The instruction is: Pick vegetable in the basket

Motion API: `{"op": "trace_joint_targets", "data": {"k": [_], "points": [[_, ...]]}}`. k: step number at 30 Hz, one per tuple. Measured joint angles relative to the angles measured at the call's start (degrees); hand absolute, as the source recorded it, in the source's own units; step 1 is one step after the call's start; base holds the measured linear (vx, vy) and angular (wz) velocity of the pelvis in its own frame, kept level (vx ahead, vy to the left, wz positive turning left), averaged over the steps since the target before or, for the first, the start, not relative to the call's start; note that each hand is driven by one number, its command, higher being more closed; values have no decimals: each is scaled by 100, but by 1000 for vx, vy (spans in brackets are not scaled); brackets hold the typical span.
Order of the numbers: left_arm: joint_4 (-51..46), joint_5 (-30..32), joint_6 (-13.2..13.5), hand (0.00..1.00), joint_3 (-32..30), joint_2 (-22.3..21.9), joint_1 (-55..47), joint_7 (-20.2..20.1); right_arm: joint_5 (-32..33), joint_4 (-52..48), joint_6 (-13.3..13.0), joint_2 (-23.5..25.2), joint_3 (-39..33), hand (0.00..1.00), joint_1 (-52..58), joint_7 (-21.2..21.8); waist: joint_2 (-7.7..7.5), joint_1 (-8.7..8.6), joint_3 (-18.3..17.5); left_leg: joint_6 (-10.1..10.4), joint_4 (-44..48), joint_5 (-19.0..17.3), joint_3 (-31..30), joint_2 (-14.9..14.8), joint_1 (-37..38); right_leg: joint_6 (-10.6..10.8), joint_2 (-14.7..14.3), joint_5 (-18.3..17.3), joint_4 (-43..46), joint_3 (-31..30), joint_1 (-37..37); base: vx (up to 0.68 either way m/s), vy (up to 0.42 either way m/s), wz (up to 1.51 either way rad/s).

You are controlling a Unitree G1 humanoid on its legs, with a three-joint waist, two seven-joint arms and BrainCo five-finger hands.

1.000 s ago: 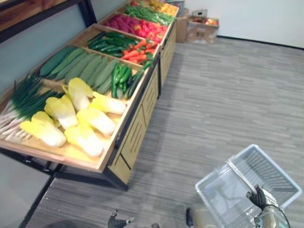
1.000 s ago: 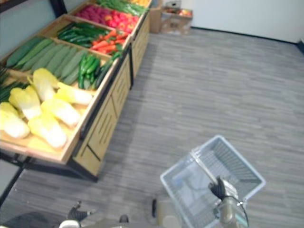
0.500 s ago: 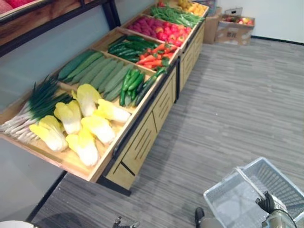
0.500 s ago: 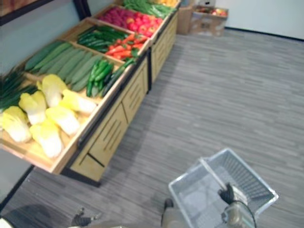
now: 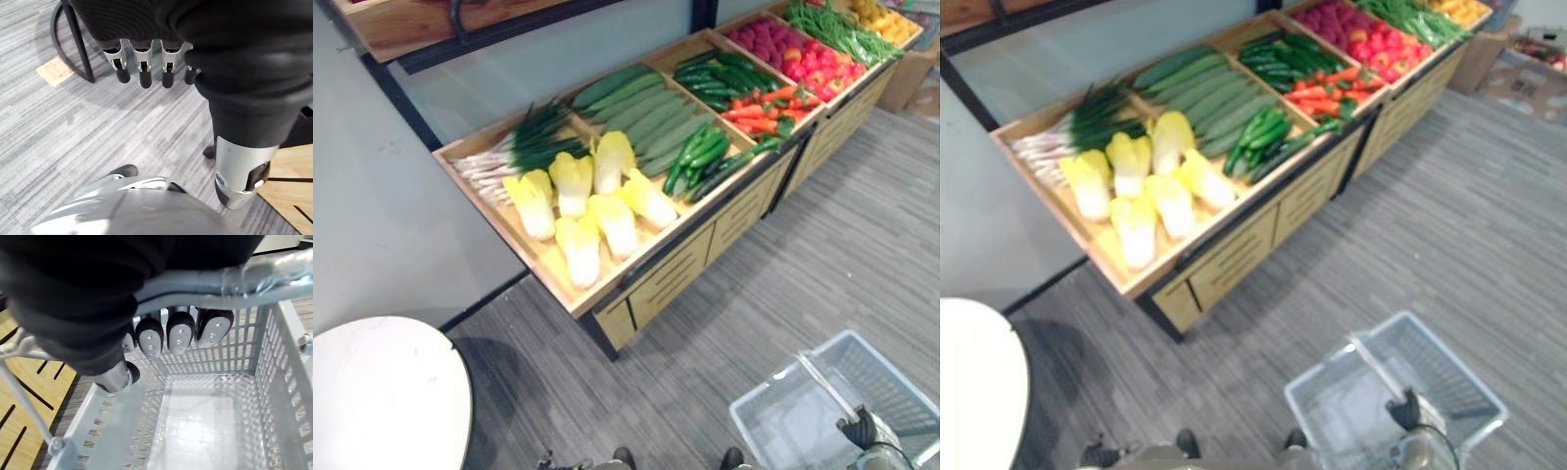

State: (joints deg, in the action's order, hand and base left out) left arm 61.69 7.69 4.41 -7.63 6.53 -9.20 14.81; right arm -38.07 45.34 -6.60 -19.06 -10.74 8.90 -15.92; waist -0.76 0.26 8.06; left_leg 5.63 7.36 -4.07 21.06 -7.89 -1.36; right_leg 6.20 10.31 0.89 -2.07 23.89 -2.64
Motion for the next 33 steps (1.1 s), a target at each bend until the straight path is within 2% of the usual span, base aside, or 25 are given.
{"op": "trace_joint_targets", "data": {"k": [3, 4, 6, 7, 8, 9, 10, 11, 12, 13, 15, 18, 19, 20, 21, 22, 23, 24, 25, 27, 28, 29, 30, 31, 33], "points": [[125, 0, 7, 0, 47, -3, -49, 3, 1, 23, -66, -3, 100, 100, -158, 1, 1, 18, 1, -47, -69, -31, -29, 111, 55, 29, 86, 13, 27, -168, 59, -65, 67, -25], [183, 1, 6, 0, 59, -22, -50, -5, 13, 25, -95, -3, 109, 100, -228, -1, 40, 21, -18, -177, -134, -117, -108, 152, 68, 93, 112, -61, 164, -254, 185, -59, 90, -25], [229, 5, 4, 0, 70, -19, -37, -21, 28, 34, -87, 0, 114, 100, -323, -1, 15, 25, -2, -254, -112, -325, -127, 284, 110, 172, 325, -375, 765, -428, 476, -48, 122, -25], [228, 28, -1, 0, 90, 5, -66, -22, 29, 36, -65, -4, 148, 100, -330, 3, -48, 31, 12, -294, -108, -432, -127, 354, 230, 312, 484, -579, 1276, -529, 583, -36, 121, -19], [229, 28, -1, 0, 131, 28, -83, -22, 31, 39, -37, -3, 183, 100, -309, 3, -81, 22, 8, -295, -114, -474, -125, 402, 277, 293, 569, -594, 1581, -592, 660, -20, 111, -9], [228, 28, -5, 0, 241, 63, -103, -22, 34, 53, 16, -1, 226, 100, -311, 0, -86, 7, 8, -329, -121, -537, -137, 411, 388, 251, 653, -554, 2340, -849, 945, 17, 125, 4], [223, 30, -2, 0, 293, 120, -101, -24, 36, 70, 19, 10, 273, 100, -289, 20, -100, -23, 16, -338, -160, -547, -216, 376, 473, 260, 668, -374, 2949, -1082, 1199, 66, 132, 16], [221, 30, -3, 0, 293, 150, -90, -24, 56, 83, 19, 37, 280, 100, -257, 21, -110, -40, 30, -341, -193, -547, -283, 344, 541, 266, 660, -285, 3168, -1136, 1278, 147, 82, 30], [195, 29, -2, 0, 291, 223, -51, -23, 89, 141, 23, 131, 276, 100, -208, 19, -33, -84, 41, -343, -235, -547, -357, 237, 646, 188, 648, -381, 3263, -1142, 1332, 180, 4, 32], [181, 28, -2, 0, 285, 275, -39, -24, 101, 223, 25, 227, 278, 100, -222, 21, -139, -99, 57, -331, -229, -566, -436, 149, 663, 22, 592, -483, 3050, -1097, 1355, 166, -38, 33], [181, 28, -1, 0, 279, 377, 25, -25, 210, 291, 35, 275, 276, 100, -229, 27, -221, -116, 95, -253, -199, -586, -546, -30, 666, 36, 484, -472, 2526, -1111, 1435, 180, -116, 28], [162, 26, -1, 0, 279, 388, 88, -23, 219, 281, 85, 261, 239, 100, -261, 23, -215, -159, 95, 35, -126, -583, -643, -316, 713, 206, 368, -313, 1747, -1423, 1622, 327, -232, 27], [148, 26, 5, 0, 278, 400, 133, -18, 220, 273, 89, 271, 235, 100, -260, 24, -276, -160, 92, 244, -143, -604, -734, -379, 797, 207, 331, 78, 1300, -1534, 1625, 414, -378, 31], [142, 20, 11, 0, 276, 431, 159, -15, 220, 273, 95, 284, 231, 100, -250, 25, -340, -164, 87, 354, -162, -619, -775, -372, 850, 157, 352, 376, 1196, -1563, 1613, 333, -369, 36], [159, 15, 12, 0, 265, 480, 212, -12, 220, 284, 109, 298, 211, 100, -215, 26, -458, -166, 77, 494, -224, -640, -824, -355, 920, 207, 392, 373, 1243, -1531, 1587, 332, -429, 29], [161, -13, 42, 0, 228, 162, 328, -10, 257, 334, 229, 156, 96, 100, -376, 25, -34, -180, 162, 735, -328, -458, -930, -726, 919, 74, 87, 156, 1421, -1292, 1609, 197, -275, 24], [148, -12, 56, 0, 223, 126, 337, -9, 258, 328, 233, 138, 80, 100, -380, 24, -29, -185, 163, 743, -337, -392, -941, -739, 917, 32, 69, 103, 1431, -1286, 1634, 253, -321, 8], [141, -14, 62, 0, 191, -23, 377, -5, 258, 332, 238, 68, 89, 100, -433, 47, 219, -165, 147, 829, -350, -135, -942, -893, 861, -97, -61, 2, 1513, -1187, 1687, 192, -260, 5], [159, -17, 48, 0, 63, -64, 373, 0, 258, 336, 243, 71, 100, 100, -447, 54, 239, -171, 160, 874, -331, 139, -966, -983, 826, -199, -152, -123, 1574, -1132, 1682, 227, -320, 3], [164, -34, 42, 0, -128, -66, 314, 27, 252, 328, 216, 60, 151, 100, -425, 77, 248, -179, 149, 845, -82, 534, -1081, -1050, 691, -329, -193, -300, 1648, -1054, 1579, 164, -294, 18], [162, -47, 41, 0, -166, -72, 316, 52, 252, 329, 208, 43, 166, 100, -381, 86, 205, -175, 172, 829, 210, 748, -1214, -1095, 531, -385, -208, -383, 1628, -954, 1464, 164, -323, 30], [159, -66, 41, 0, -169, -73, 320, 59, 252, 334, 208, 37, 167, 100, -367, 88, 247, -179, 148, 792, 338, 868, -1254, -1115, 451, -422, -209, -423, 1617, -892, 1403, 140, -295, 40], [153, -75, 39, 0, -168, -81, 326, 67, 252, 333, 173, 28, 165, 100, -309, 88, 146, -189, 175, 641, 521, 1136, -1208, -1150, 328, -475, -219, -466, 1539, -775, 1261, 127, -261, 51], [112, -77, 39, 0, -168, -73, 337, 90, 253, 333, 117, 25, 158, 100, -237, 81, 205, -195, 139, 505, 558, 1463, -1104, -1195, 293, -505, -224, -479, 1384, -641, 1060, 98, -202, 54], [5, -78, 38, 0, -162, -81, 340, 148, 259, 333, 99, 14, 127, 100, -120, 19, 113, -190, 165, 405, 614, 1722, -835, -1235, 226, -526, -243, -477, 1152, -474, 807, 82, -152, 52]]}}
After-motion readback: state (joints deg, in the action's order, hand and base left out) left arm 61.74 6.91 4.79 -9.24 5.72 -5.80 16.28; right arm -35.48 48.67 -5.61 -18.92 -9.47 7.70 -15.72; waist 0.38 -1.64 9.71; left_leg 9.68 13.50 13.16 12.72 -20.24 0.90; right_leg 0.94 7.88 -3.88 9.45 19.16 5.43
